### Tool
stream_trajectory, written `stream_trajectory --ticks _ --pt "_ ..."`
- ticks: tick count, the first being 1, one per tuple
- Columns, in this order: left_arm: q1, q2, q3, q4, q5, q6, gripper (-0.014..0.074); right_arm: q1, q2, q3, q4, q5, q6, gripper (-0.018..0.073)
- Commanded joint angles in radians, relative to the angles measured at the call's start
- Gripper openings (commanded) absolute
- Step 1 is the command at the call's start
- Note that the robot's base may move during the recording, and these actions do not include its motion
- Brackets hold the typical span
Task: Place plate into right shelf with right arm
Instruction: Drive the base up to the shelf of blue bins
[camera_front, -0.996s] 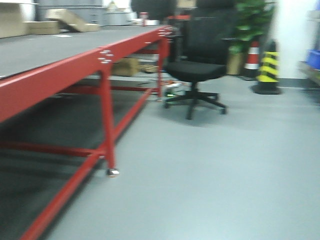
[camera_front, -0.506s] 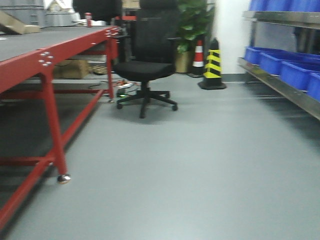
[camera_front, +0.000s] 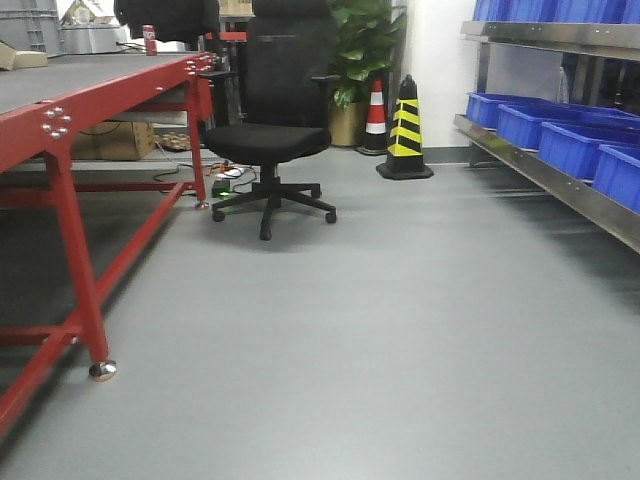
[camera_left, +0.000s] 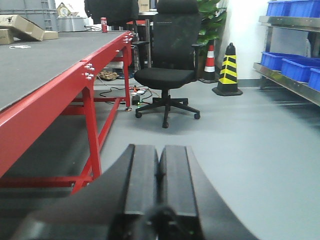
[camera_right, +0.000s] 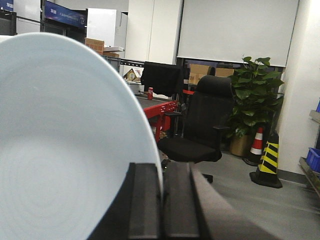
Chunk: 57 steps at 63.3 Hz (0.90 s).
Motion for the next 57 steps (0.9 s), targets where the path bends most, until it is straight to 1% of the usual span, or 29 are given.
stream_trajectory --ticks 1,57 --pt "0.002 -0.011 0.008 -0.002 -0.087 -0.002 -0.0047 -0.002 0.01 -0.031 -0.014 -0.097 -0.003 0.0055" --pt "0.002 -0.007 0.008 -0.002 -0.087 -0.002 -0.0047 -0.002 0.011 -0.031 -0.014 -0.096 -0.003 0.0055"
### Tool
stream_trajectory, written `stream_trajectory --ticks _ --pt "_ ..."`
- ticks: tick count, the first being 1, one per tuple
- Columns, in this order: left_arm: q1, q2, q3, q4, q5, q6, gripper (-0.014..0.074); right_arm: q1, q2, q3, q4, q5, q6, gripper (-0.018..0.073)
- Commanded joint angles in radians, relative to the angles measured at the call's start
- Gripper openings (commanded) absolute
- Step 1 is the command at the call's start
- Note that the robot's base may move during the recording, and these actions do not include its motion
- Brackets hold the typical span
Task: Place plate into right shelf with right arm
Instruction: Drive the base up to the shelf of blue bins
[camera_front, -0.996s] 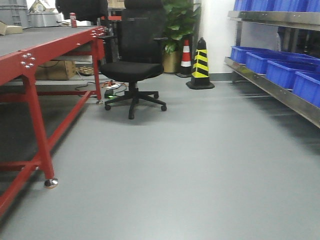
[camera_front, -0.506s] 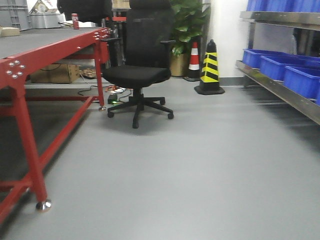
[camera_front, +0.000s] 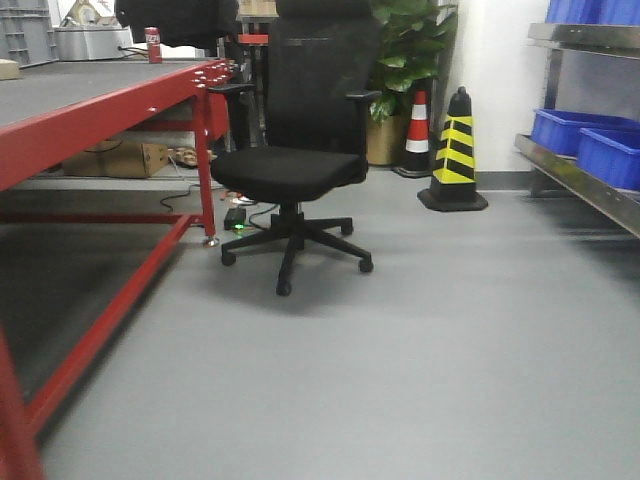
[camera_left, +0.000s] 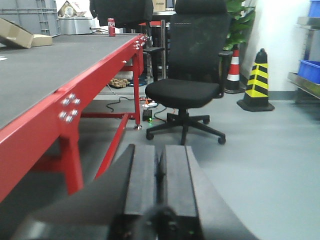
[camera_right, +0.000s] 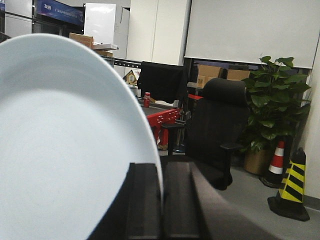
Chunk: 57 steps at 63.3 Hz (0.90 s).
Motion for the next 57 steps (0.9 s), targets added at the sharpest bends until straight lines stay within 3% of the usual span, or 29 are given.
stream_trajectory --ticks 1,57 --pt "0.002 -0.007 0.008 -0.002 -0.087 -0.002 -0.0047 -0.002 0.011 -0.032 -0.014 -0.092 -0.002 0.0055" --pt "0.006 -0.01 0.008 -0.002 -0.087 -0.002 -0.0047 -0.002 0.011 -0.032 -0.014 -0.092 -0.002 0.0055"
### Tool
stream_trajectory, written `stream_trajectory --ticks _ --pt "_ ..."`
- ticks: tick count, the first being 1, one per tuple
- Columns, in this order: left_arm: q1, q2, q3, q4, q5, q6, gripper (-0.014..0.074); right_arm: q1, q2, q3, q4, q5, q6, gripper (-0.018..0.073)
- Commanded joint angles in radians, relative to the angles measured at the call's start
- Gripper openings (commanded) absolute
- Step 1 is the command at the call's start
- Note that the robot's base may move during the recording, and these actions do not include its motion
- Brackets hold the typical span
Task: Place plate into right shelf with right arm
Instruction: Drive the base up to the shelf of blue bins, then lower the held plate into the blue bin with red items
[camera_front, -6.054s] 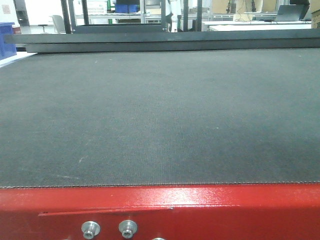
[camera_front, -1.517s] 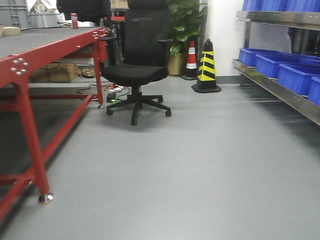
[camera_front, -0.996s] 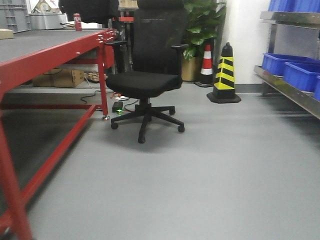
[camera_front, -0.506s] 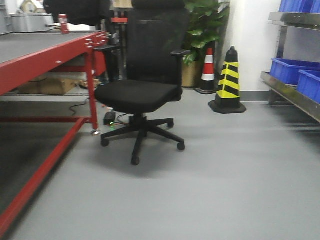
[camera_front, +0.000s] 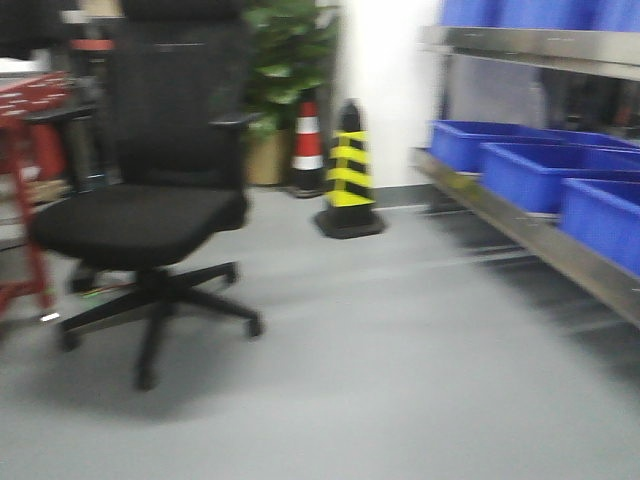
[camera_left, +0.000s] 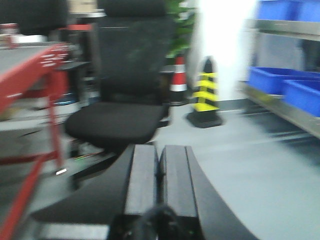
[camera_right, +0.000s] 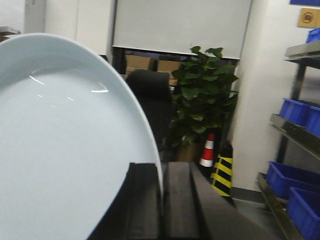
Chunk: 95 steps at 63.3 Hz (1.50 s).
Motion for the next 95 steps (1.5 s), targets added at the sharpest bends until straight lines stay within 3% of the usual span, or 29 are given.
stream_trajectory --ticks 1,95 --pt "0.0 -0.01 0.008 -0.002 -0.087 -0.002 -0.0047 -0.002 0.011 -0.032 -0.014 -0.092 -0.002 0.0055" --pt "0.001 -0.01 0.008 -0.002 -0.087 -0.002 -0.0047 -0.002 0.011 -0.032 -0.014 -0.093 -0.002 0.0055"
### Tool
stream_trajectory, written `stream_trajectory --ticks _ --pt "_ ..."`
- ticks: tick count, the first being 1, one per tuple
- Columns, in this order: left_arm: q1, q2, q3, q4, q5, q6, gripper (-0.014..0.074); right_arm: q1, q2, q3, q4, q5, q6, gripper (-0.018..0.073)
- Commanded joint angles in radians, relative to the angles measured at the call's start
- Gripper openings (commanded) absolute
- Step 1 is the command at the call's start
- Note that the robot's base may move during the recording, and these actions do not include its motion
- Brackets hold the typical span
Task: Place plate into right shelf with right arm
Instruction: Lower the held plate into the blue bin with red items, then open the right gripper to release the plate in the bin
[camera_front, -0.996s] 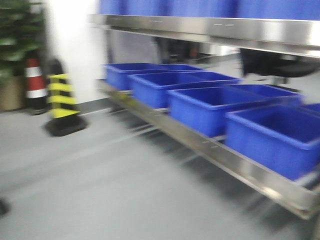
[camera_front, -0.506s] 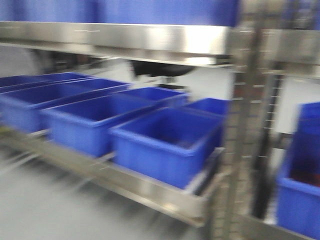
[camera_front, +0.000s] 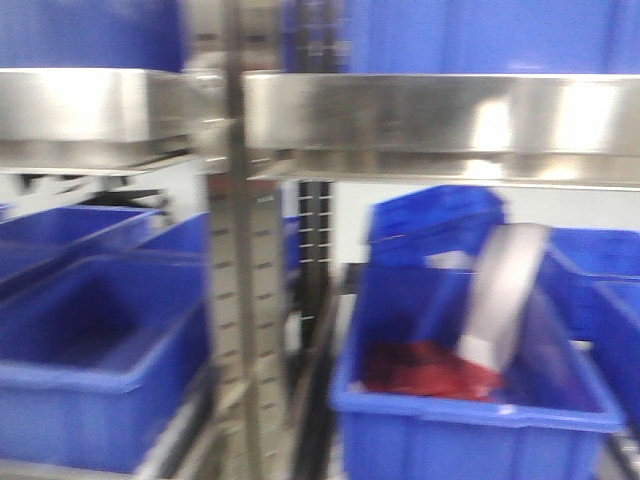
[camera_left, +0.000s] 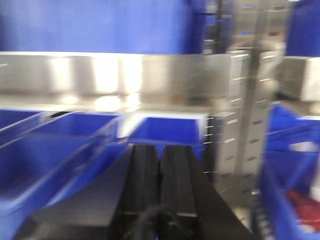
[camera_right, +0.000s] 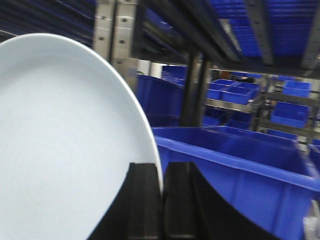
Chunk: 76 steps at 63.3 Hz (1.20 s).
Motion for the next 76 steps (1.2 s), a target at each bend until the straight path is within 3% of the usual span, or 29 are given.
stream_trajectory --ticks 1,76 --pt "0.001 -0.01 0.008 -0.002 -0.087 -0.002 -0.0047 -0.002 0.011 -0.032 -0.014 -0.093 -0.002 0.0055" --pt "0.001 -0.01 0.008 -0.002 -0.087 -0.002 -0.0047 -0.002 0.011 -0.032 -0.014 -0.109 -0.002 0.0055"
